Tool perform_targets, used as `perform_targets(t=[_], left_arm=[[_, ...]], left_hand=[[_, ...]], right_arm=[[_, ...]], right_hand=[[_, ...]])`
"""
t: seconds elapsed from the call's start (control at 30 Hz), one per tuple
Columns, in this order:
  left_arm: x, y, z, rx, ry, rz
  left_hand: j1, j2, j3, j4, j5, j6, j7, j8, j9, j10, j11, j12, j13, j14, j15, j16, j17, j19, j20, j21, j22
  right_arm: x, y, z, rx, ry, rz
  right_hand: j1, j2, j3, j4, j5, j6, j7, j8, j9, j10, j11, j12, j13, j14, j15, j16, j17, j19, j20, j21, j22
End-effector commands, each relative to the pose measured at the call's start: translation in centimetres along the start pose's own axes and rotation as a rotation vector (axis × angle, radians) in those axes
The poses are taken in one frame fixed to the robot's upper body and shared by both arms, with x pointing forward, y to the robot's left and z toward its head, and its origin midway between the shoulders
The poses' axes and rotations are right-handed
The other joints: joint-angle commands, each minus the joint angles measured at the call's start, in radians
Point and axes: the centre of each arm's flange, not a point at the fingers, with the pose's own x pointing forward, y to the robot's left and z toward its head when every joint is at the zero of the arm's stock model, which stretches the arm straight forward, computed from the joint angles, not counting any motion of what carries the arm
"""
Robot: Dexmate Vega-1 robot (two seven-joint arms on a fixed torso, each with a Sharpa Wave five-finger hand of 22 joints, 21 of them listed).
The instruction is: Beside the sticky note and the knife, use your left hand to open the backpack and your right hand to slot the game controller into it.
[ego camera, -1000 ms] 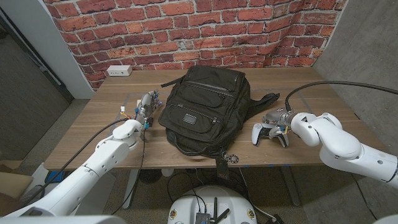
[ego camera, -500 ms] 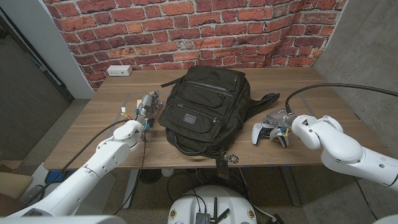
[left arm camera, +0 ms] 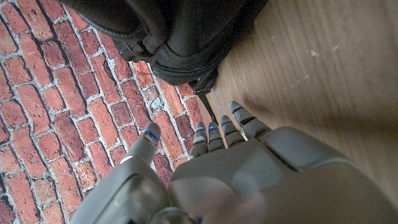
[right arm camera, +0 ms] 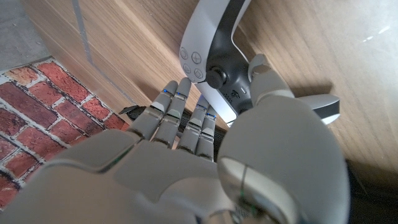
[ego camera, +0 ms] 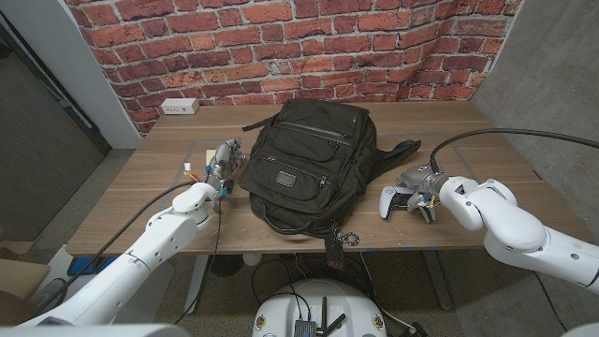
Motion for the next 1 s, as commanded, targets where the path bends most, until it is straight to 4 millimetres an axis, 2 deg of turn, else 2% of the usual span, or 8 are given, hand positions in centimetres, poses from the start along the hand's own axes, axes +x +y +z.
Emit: perform_targets(t=[0.03,0.33,0.4,0.7,1.0], left_arm=[[-0.4,0.0,-0.2,-0.005,0.005,0.005],[-0.6,0.0,-0.2,0.0,0.006,0.001],[-0.5,0.1,-0.1,-0.001,0.003,-0.002],[-0.3,0.0,0.0,0.006,0.003,-0.014],[-0.4,-0.3,0.3,0.038,0.01,-0.036]], left_hand=[[-0.01,0.056,0.012,0.0,0.0,0.012,0.001,0.002,0.003,0.008,-0.001,0.001,0.006,0.011,-0.001,0.001,0.005,0.009,-0.014,0.006,0.005],[-0.011,0.055,0.013,0.0,0.0,0.012,0.002,0.002,0.003,0.009,0.0,0.001,0.006,0.011,-0.002,0.001,0.005,0.01,-0.014,0.006,0.005],[-0.011,0.055,0.013,0.0,0.0,0.012,0.001,0.002,0.003,0.009,0.0,0.001,0.006,0.011,-0.001,0.001,0.005,0.01,-0.014,0.006,0.005],[-0.011,0.055,0.014,0.0,0.0,0.011,0.002,0.002,0.003,0.008,0.0,0.001,0.006,0.011,0.0,0.0,0.005,0.01,-0.014,0.006,0.005],[-0.011,0.055,0.016,0.0,0.0,0.012,0.002,0.002,0.003,0.009,0.0,0.001,0.006,0.011,0.0,0.0,0.005,0.011,-0.014,0.006,0.005]], right_arm=[[0.1,0.2,0.1,0.0,0.006,-0.025],[-0.2,0.1,-0.1,0.017,0.012,-0.047],[-0.3,0.0,-0.1,0.018,0.014,-0.05],[-0.5,-0.6,-0.5,0.04,0.024,-0.065],[-0.8,-1.2,-0.5,0.069,0.033,-0.083]], right_hand=[[0.026,0.01,-0.003,-0.002,0.001,0.024,-0.003,0.011,0.006,0.029,0.0,0.013,0.011,0.02,-0.171,0.016,0.012,0.015,-0.024,0.005,0.005],[0.051,0.036,0.0,0.002,0.004,0.087,-0.013,0.032,0.005,0.085,-0.019,0.03,0.023,0.075,-0.179,0.048,0.03,0.044,-0.052,0.009,0.005],[0.06,0.047,0.003,0.001,0.006,0.097,-0.013,0.035,0.004,0.098,-0.021,0.033,0.026,0.103,-0.184,0.061,0.036,0.052,-0.059,0.009,0.005],[0.075,0.055,0.007,-0.001,0.01,0.142,-0.017,0.051,0.003,0.14,-0.027,0.041,0.032,0.154,-0.185,0.07,0.039,0.067,-0.07,0.008,0.004],[0.089,0.059,0.01,-0.004,0.012,0.158,-0.022,0.057,0.002,0.156,-0.033,0.043,0.035,0.179,-0.189,0.074,0.041,0.072,-0.079,0.006,0.004]])
